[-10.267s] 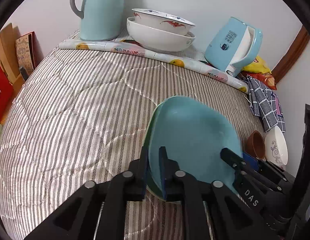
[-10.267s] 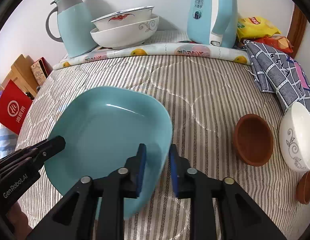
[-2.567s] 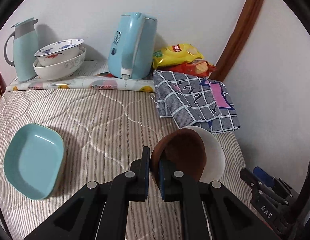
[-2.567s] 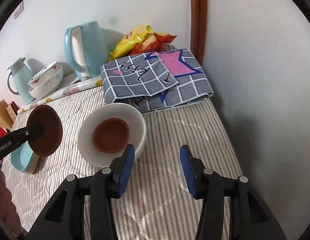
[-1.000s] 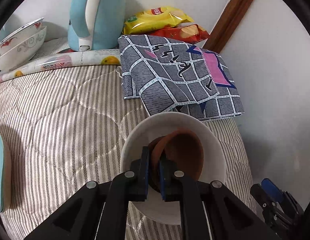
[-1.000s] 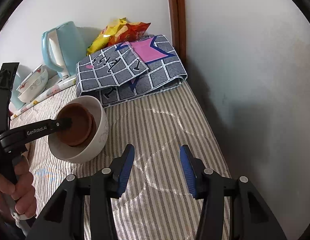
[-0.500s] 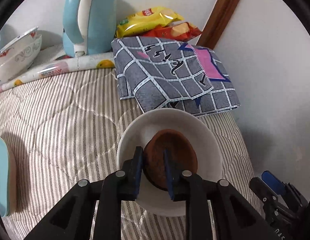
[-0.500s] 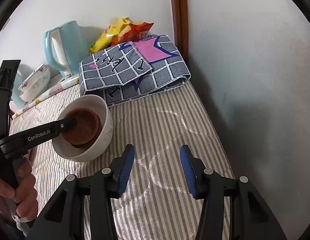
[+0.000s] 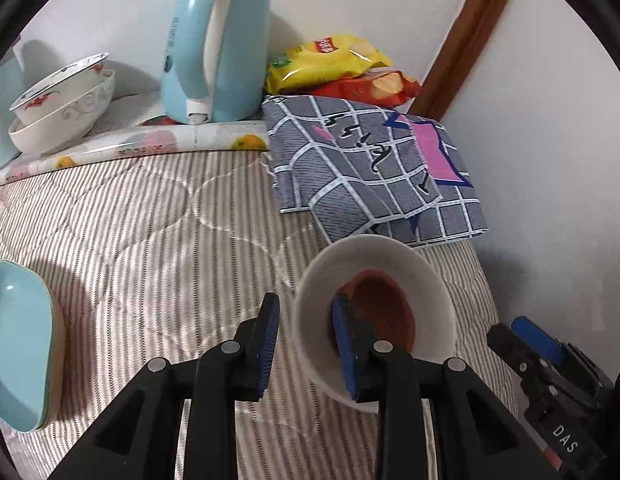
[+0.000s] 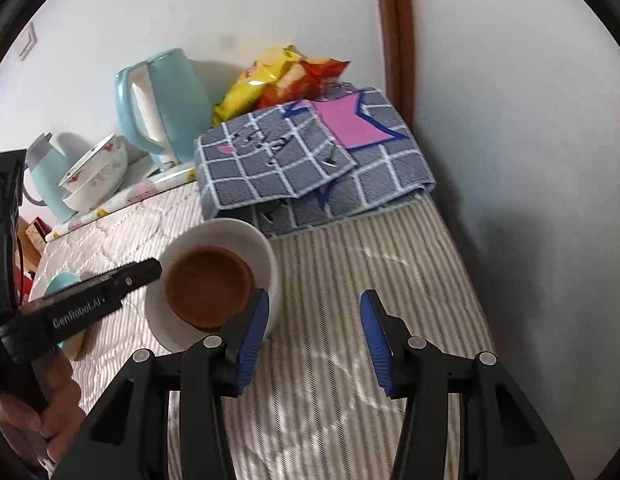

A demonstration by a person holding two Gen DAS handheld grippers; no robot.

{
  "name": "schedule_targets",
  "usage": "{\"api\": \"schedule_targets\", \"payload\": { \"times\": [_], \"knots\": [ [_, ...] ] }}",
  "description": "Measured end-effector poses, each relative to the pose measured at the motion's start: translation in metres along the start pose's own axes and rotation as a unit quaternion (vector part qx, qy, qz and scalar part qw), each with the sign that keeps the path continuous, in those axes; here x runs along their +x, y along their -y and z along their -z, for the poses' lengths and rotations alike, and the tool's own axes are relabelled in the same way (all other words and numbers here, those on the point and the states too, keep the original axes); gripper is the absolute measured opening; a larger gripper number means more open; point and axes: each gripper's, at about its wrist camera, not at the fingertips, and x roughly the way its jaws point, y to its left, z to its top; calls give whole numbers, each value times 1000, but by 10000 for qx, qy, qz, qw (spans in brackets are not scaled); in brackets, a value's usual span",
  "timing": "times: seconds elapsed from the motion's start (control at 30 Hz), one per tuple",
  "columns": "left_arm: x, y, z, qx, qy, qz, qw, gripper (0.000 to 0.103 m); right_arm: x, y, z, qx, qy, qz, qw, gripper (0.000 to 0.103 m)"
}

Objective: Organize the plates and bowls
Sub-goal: 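Grasp the white bowl rim with both grippers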

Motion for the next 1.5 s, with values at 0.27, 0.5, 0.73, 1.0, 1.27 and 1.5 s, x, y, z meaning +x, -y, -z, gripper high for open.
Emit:
{"api": "schedule_targets", "payload": {
  "times": [0.27,0.5,0.73,1.0,1.27,1.5],
  "knots": [
    [14,-3,4,48,-229,-1,9997,26,36,-22,-6,-193,-379,43,9991,39],
    [29,-7,6,126,-407,-54,9991,27,62,-29,-4,-288,-680,269,9969,27],
    [39,-5,2,242,-495,-81,9984,27,74,-37,-7,-461,-887,606,9931,27],
    [50,-5,3,324,-546,-41,9980,28,78,-33,-6,-488,-968,629,9921,33],
    [51,-5,4,259,-396,-21,9989,26,80,-27,-9,-373,-1000,560,9927,44],
    [52,-10,3,152,-347,124,9992,24,78,-23,-6,-260,-833,483,9950,46]
  ]
}}
